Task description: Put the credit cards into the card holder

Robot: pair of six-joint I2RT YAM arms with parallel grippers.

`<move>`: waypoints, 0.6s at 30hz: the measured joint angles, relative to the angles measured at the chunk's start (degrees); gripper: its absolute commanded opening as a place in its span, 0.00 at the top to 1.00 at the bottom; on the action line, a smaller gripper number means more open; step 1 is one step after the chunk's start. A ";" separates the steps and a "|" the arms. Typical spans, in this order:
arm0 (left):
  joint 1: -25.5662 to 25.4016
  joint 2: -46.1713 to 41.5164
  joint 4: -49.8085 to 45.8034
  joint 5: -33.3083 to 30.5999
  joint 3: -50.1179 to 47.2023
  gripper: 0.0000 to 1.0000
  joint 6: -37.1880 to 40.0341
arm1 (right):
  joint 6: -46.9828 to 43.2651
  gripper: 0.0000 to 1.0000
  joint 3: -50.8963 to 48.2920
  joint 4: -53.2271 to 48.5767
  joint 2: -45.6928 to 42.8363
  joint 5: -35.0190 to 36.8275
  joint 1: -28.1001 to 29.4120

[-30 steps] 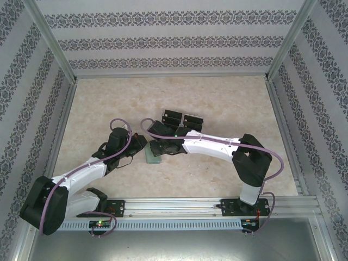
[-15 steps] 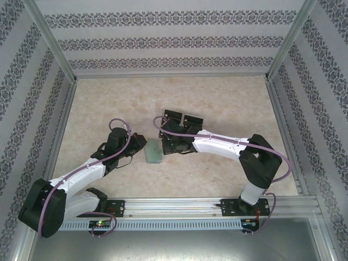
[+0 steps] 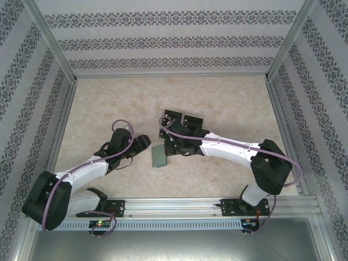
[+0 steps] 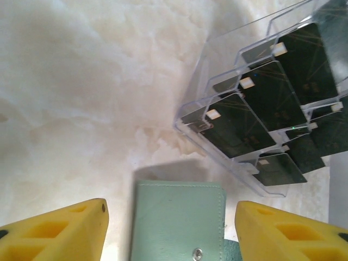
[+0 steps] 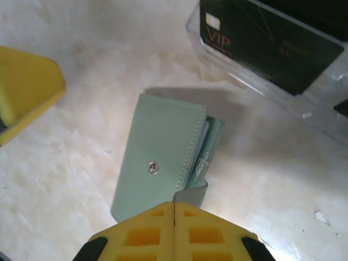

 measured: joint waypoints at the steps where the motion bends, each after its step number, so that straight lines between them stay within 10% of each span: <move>1: 0.00 0.17 -0.46 0.02 0.02 0.34 0.33 | 0.20 1.00 -0.52 0.13 -0.02 -0.22 0.00; 18: -4.02 3.45 -9.40 1.77 8.81 0.28 7.63 | 2.36 1.00 -1.46 0.98 -6.67 -1.25 0.00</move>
